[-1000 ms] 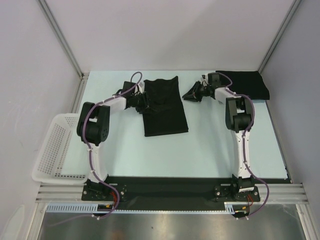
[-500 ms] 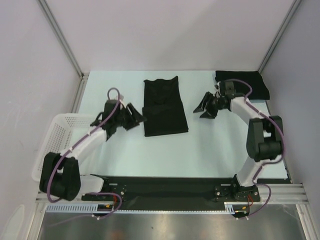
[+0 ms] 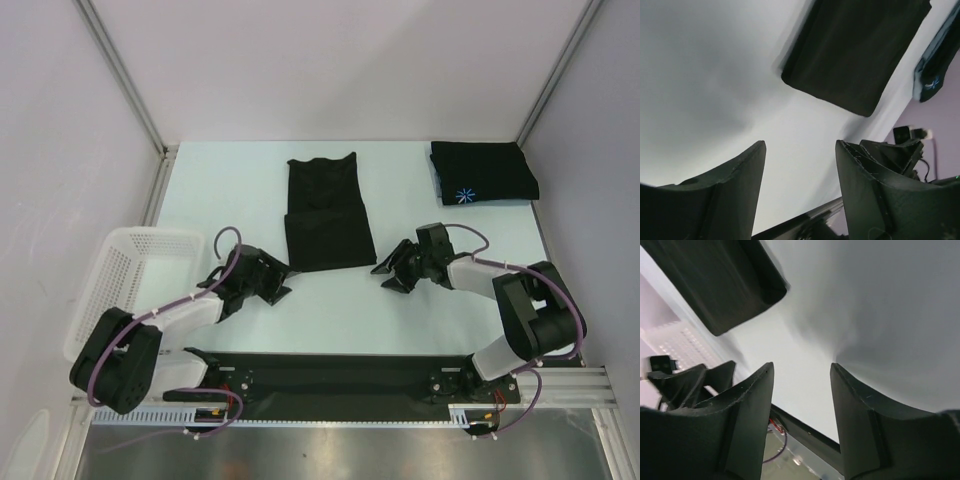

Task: Fold and stack the t-shirts
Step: Fold the tshirt

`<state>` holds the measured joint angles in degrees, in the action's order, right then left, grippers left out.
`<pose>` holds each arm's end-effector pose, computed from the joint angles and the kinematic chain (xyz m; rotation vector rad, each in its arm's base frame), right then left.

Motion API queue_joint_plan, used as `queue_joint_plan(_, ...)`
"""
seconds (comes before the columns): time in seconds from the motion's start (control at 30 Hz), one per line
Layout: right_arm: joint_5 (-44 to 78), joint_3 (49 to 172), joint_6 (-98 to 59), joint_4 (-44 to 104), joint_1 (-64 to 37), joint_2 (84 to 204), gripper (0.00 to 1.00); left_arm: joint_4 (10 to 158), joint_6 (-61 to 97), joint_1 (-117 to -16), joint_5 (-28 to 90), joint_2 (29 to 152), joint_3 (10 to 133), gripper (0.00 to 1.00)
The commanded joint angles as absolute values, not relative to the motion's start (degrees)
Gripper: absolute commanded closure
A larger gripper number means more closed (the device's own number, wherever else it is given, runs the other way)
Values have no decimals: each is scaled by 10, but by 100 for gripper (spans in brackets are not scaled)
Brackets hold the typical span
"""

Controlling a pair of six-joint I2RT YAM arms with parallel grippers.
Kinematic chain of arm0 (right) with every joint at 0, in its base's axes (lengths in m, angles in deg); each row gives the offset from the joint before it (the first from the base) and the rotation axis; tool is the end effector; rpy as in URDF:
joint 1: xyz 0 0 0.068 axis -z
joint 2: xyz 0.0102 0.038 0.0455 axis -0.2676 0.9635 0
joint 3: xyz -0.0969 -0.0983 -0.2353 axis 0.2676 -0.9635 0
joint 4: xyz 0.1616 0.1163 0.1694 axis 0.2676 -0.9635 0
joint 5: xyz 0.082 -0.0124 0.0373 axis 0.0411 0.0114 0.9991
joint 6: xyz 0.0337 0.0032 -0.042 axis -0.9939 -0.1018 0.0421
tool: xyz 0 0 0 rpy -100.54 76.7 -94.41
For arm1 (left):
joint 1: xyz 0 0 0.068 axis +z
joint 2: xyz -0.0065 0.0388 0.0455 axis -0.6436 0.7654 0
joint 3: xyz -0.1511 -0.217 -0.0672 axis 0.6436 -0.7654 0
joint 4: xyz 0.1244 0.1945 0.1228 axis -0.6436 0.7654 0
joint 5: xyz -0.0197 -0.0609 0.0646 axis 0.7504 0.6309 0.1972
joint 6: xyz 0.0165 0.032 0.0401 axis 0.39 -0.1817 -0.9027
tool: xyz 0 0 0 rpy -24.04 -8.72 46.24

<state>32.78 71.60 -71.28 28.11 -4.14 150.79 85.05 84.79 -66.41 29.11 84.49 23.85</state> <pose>0.2538 0.1056 0.1397 0.7346 2.6280 0.9981 0.1972 -0.1020 0.1529 -1.0723 2.3418 -0.9423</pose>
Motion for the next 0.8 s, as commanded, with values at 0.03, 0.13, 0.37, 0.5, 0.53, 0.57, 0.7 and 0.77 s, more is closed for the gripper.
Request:
queue_joint_plan(0.03, 296, 696, -783, 415, -42, 1505, 46, 770, 969, -668, 273, 882, 202, 39)
queue_joint_plan(0.13, 288, 694, -796, 443, -41, 1527, 46, 760, 981, -667, 275, 918, 214, 42)
queue_joint_plan(0.37, 272, 713, -835, 456, -41, 1566, 47, 763, 1022, -667, 231, 942, 224, 51)
queue_joint_plan(0.5, 259, 710, -850, 454, -38, 1575, 48, 755, 1047, -667, 231, 958, 221, 52)
queue_joint_plan(0.53, 258, 710, -851, 460, -36, 1582, 48, 753, 1050, -667, 231, 969, 224, 52)
queue_joint_plan(0.57, 258, 711, -853, 460, -36, 1587, 49, 748, 1053, -666, 231, 974, 226, 53)
queue_joint_plan(0.7, 263, 717, -855, 459, -28, 1603, 51, 742, 1067, -666, 231, 992, 230, 53)
queue_joint_plan(0.77, 263, 723, -854, 454, -24, 1609, 52, 746, 1067, -665, 216, 997, 235, 53)
